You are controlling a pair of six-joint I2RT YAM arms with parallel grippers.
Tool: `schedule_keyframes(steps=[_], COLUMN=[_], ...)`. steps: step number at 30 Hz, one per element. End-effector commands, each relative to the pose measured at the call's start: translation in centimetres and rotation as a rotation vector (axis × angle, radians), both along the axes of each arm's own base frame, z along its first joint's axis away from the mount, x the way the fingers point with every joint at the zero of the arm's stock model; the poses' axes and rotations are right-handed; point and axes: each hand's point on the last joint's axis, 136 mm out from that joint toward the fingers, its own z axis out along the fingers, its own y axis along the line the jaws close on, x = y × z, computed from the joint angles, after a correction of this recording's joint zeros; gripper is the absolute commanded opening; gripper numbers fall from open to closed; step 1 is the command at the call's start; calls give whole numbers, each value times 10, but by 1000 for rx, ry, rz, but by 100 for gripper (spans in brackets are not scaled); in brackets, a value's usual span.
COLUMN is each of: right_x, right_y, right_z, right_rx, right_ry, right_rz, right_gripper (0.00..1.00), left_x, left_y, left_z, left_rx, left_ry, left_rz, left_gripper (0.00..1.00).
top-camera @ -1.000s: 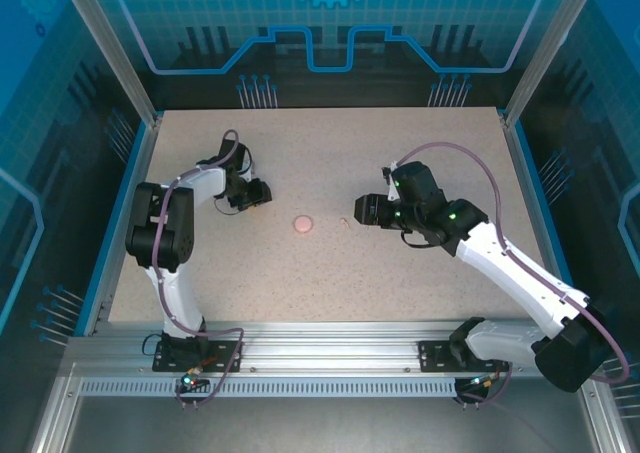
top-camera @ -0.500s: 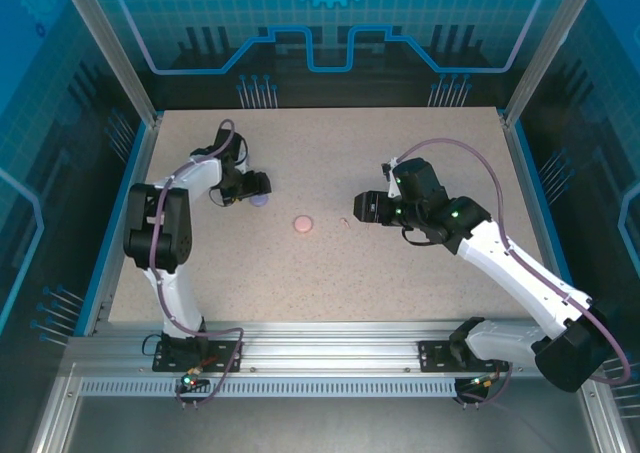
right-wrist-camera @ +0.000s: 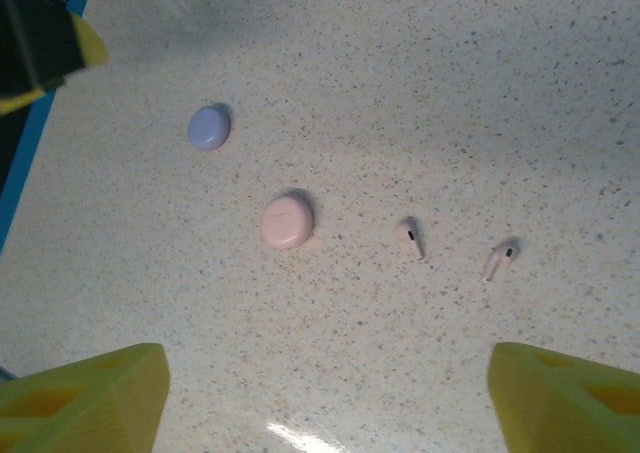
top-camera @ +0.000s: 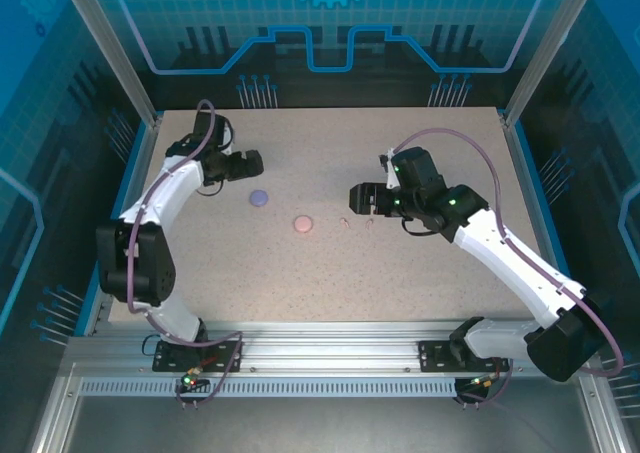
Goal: Insert the wireless bluetooth earbuds into the charging case
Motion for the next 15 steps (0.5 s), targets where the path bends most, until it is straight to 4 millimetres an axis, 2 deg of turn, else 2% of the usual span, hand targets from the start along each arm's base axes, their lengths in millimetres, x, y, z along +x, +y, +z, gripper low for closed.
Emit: schedule_keyframes(steps=[1, 2, 6, 11, 15], right_x=[4, 5, 6, 9, 12], right_y=[-11, -13, -18, -24, -22], right_z=[9, 8, 6, -1, -7], right_rx=[-31, -33, -55, -101, -118], right_ry=[-20, -20, -11, 5, 32], right_rz=[-12, -14, -22, -41, -41], right_gripper=[96, 100, 100, 100, 100], left_x=[-1, -2, -8, -13, -18], left_y=[10, 10, 9, -1, -5], left_z=[30, 37, 63, 86, 100], left_rx=[-8, -15, -41, -96, -132], left_ry=[-117, -152, -245, -293, -356], left_rz=[66, 69, 83, 47, 42], left_gripper=[99, 99, 99, 99, 99])
